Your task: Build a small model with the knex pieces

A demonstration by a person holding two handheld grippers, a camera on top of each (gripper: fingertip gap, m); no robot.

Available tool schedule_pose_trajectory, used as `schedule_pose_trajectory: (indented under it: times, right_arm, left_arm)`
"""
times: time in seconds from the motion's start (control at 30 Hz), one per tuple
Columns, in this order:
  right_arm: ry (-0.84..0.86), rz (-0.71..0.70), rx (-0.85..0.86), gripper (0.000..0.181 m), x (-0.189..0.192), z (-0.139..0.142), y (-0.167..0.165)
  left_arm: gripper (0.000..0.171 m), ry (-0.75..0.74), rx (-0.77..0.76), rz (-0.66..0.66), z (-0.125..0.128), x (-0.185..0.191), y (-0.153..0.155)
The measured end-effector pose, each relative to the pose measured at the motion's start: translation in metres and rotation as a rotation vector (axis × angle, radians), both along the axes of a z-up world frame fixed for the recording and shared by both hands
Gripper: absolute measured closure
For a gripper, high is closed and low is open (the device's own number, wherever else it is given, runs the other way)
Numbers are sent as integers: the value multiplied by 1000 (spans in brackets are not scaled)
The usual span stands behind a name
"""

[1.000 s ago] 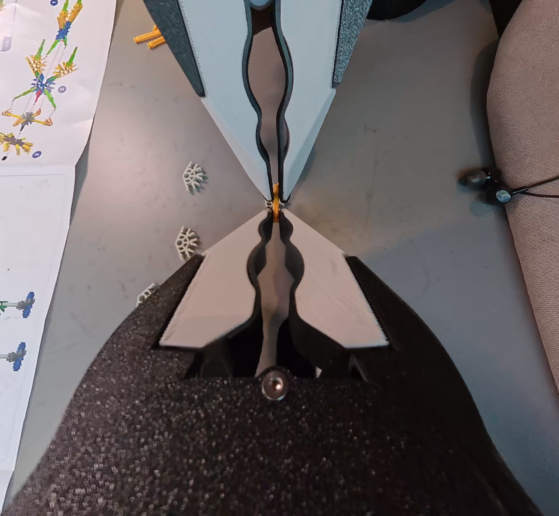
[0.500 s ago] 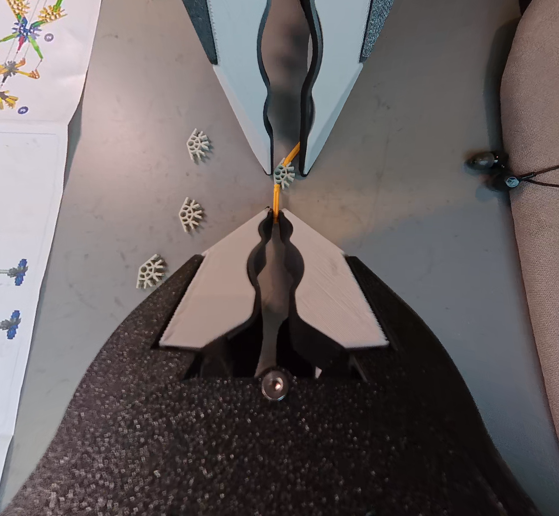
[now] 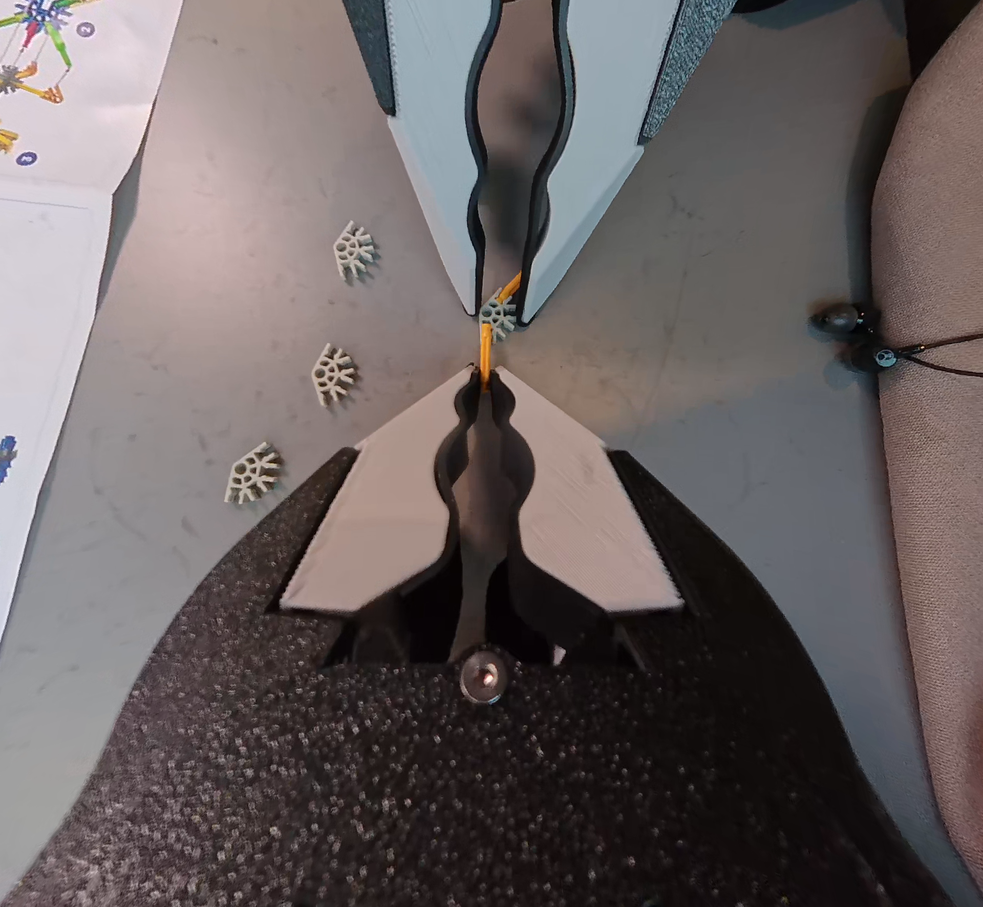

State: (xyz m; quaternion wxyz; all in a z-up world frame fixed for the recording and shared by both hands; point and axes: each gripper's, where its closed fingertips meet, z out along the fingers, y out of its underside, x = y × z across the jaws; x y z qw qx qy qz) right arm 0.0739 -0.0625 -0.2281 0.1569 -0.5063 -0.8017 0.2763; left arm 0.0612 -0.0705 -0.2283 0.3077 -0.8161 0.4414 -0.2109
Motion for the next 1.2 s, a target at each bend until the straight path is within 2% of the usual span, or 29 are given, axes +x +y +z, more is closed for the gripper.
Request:
schedule_pose_trajectory:
  times: [0.33, 0.43, 0.53, 0.7, 1.03, 1.2]
  right_arm:
    - [-1, -26, -1, 168, -1, 0, 2]
    - [36, -30, -9, 167, -3, 8, 5]
    - [79, -39, -18, 175, -7, 16, 5]
    - [67, -26, -16, 181, -9, 9, 1]
    - [38, -46, -23, 181, -9, 4, 2]
    - [19, -51, -7, 181, -10, 3, 3]
  left_arm:
    - [168, -6, -45, 43, 0, 0, 0]
    - [168, 1, -43, 44, 0, 0, 0]
    - [168, 6, -40, 44, 0, 0, 0]
    - [168, 6, -46, 50, 0, 0, 1]
    - [167, 22, -54, 55, 0, -1, -1]
    - [165, -7, -47, 66, 8, -3, 0]
